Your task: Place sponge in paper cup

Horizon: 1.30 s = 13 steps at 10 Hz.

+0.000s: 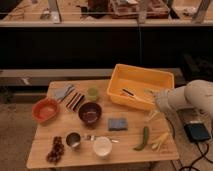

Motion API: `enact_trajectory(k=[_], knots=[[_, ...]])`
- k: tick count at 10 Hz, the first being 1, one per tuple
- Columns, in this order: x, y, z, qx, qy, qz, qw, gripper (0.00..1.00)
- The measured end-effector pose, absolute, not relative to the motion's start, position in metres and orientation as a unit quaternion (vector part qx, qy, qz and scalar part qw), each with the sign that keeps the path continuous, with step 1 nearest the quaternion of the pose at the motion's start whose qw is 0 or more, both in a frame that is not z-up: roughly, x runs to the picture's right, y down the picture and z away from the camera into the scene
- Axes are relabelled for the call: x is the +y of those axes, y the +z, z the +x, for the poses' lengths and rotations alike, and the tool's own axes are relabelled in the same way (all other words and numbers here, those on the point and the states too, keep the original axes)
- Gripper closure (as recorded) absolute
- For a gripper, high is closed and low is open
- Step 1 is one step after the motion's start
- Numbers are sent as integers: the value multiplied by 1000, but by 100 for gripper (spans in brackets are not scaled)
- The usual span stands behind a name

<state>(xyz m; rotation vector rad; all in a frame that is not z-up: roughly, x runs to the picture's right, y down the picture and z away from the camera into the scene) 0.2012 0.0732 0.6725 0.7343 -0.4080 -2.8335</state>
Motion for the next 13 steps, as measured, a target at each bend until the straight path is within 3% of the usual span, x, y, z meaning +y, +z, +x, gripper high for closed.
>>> enact_trajectory(k=[10, 13], knots=[[74, 672, 202, -143, -955, 244, 90, 20], [84, 686, 174, -166, -966, 194, 33, 20]])
